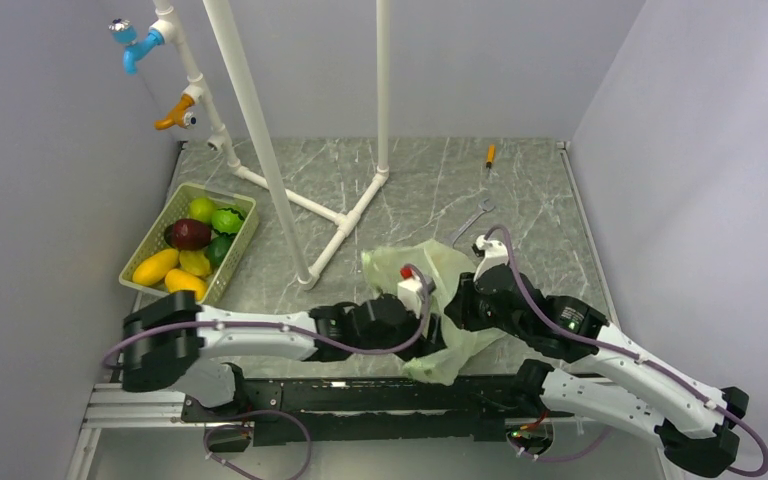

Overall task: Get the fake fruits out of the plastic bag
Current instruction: Adjust the plastic bag at the center of the board.

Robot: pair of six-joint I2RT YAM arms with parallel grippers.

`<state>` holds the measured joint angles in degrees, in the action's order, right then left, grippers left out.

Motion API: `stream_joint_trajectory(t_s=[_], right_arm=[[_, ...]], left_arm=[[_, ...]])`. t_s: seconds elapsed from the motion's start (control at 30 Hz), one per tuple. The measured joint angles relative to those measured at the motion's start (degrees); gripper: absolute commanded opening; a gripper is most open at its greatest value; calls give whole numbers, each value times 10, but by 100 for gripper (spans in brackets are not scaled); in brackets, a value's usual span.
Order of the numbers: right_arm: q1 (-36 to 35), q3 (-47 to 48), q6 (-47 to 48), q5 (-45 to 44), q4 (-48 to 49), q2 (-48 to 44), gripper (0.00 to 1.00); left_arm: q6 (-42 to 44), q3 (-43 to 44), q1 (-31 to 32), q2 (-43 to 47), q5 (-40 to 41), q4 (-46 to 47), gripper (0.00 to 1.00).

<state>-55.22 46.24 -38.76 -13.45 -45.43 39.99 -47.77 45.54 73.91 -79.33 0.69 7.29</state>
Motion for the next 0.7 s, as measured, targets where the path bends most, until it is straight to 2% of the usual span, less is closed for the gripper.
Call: stream_joint_trajectory(t_s=[0.03, 0.1, 0.17, 0.2, 0.27, 0.33, 0.43, 0.53, 0.6, 0.7], right_arm=[[0, 0, -15, -1, -17, 0, 36], [0, 0, -40, -2, -47, 0, 54], [0, 0, -65, -1, -68, 2, 76], [0, -2, -75, -1, -74, 5, 83], [0, -12, -91, 1, -79, 13, 93], [0, -27, -99, 2, -79, 22, 96], [0, -43, -93, 8, -68, 44, 96], [0, -43, -77, 4, -49, 73, 86], [0, -43, -62, -3, -37, 81, 71], [0, -43, -39, -22, -21, 73, 38]], left_arm=[[-2, 0, 8, -26, -9, 20, 82], [-11, -3, 19, -64, -25, 40, 82], [-16, -9, 24, -79, -34, 40, 83], [-16, -10, 24, -79, -34, 37, 84], [-14, -10, 24, -71, -30, 34, 86], [-12, -14, 24, -51, -18, 26, 88], [-9, -23, 24, -10, 3, 8, 90], [-3, -23, 25, 19, 22, -12, 90], [3, -25, 26, 40, 37, -25, 91], [3, -52, 30, 86, 63, -36, 92]])
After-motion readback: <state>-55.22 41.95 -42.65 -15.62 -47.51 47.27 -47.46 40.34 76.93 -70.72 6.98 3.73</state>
